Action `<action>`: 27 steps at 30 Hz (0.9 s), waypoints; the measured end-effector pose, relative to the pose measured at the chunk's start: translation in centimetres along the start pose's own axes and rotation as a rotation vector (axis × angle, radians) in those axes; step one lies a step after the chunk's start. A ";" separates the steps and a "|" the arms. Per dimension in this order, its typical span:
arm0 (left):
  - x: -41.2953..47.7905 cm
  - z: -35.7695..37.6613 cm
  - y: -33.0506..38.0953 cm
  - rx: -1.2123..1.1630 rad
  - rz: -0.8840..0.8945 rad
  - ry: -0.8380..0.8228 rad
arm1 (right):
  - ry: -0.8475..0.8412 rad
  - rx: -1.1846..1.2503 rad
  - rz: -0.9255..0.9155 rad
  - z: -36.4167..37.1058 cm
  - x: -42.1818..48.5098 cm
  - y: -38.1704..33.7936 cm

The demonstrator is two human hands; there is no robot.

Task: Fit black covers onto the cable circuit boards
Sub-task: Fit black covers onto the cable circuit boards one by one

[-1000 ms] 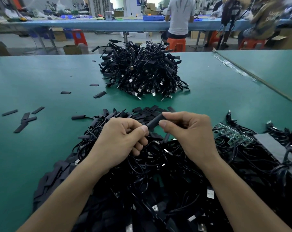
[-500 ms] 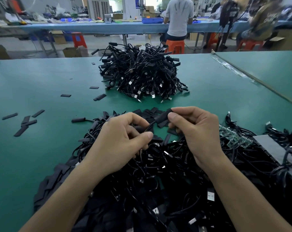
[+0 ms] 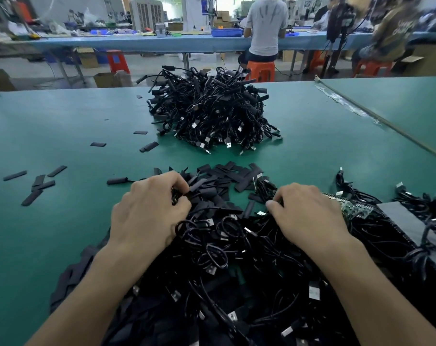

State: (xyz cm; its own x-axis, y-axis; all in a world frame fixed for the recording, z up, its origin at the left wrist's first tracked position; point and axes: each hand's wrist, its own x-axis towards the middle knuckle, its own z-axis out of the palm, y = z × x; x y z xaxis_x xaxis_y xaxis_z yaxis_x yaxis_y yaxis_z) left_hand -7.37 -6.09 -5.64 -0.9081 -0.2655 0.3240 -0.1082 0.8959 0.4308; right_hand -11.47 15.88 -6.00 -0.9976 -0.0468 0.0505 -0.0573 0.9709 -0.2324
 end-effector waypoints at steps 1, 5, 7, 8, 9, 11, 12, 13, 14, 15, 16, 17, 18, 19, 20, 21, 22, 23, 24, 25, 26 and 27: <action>0.0 0.0 0.1 0.001 0.017 0.023 | 0.048 0.067 -0.026 0.0 0.1 0.1; -0.2 -0.1 0.4 -0.097 0.123 0.097 | 0.255 0.318 -0.238 -0.5 0.2 -0.1; -0.2 0.0 0.6 -0.236 0.156 0.058 | 0.294 0.407 -0.416 -1.0 -0.1 -0.8; -0.2 0.1 0.7 -0.313 0.168 0.017 | 0.279 0.466 -0.498 -1.2 -0.3 -1.3; -0.2 0.2 0.8 -0.377 0.183 -0.029 | 0.247 0.533 -0.574 -1.3 -0.5 -1.7; -0.1 0.7 1.1 -0.462 0.218 -0.099 | 0.168 0.651 -0.698 -1.2 -0.9 -2.2; 0.0 0.9 1.2 -0.508 0.218 -0.114 | 0.126 0.697 -0.742 -1.0 -1.1 -2.5; 0.0 1.1 1.3 -0.566 0.196 -0.122 | 0.081 0.736 -0.774 -0.9 -1.3 -2.7; 0.0 1.2 1.3 -0.622 0.163 -0.125 | 0.033 0.765 -0.799 -0.7 -1.4 -3.0; 0.0 1.4 1.3 -0.668 0.130 -0.134 | -0.008 0.777 -0.824 -0.5 -1.5 -3.1; 0.1 1.5 1.2 -0.691 0.108 -0.140 | -0.034 0.777 -0.848 -0.4 -1.6 -3.3; 0.1 1.7 1.1 -0.698 0.095 -0.129 | -0.048 0.777 -0.870 -0.3 -1.7 -3.4; 0.1 1.8 1.1 -0.700 0.076 -0.107 | -0.053 0.784 -0.887 -0.3 -1.8 -3.4; 0.1 1.8 1.0 -0.706 0.046 -0.088 | -0.057 0.797 -0.895 -0.4 -1.8 -3.4; 0.2 1.8 0.9 -0.721 0.008 -0.086 | -0.063 0.811 -0.895 -0.5 -1.9 -3.4; 0.3 1.9 0.8 -0.742 -0.027 -0.095 | -0.067 0.825 -0.892 -0.7 -2.0 -3.3; 0.4 1.9 0.7 -0.754 -0.050 -0.111 | -0.069 0.837 -0.887 -0.8 -2.0 -3.3; 0.4 1.8 0.6 -0.754 -0.059 -0.131 | -0.072 0.846 -0.877 -0.9 -2.1 -3.4; 0.3 1.7 0.6 -0.742 -0.057 -0.152 | -0.074 0.850 -0.867 -0.9 -2.2 -3.4; 0.3 1.8 0.7 -0.729 -0.040 -0.167 | -0.072 0.845 -0.857 -1.0 -2.3 -3.5; 0.2 1.8 0.7 -0.716 -0.007 -0.174 | -0.063 0.831 -0.847 -1.0 -2.3 -3.6; 0.0 1.8 0.7 -0.699 0.033 -0.171 | -0.048 0.806 -0.835 -1.1 -2.3 -3.8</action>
State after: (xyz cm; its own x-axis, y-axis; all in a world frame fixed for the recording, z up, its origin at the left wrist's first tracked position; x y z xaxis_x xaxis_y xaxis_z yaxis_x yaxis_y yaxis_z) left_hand -8.21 -4.79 -6.82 -0.9633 -0.1309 0.2344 0.1530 0.4498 0.8799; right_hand -8.89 12.57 -4.16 -0.6375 -0.6273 0.4472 -0.6885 0.2035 -0.6961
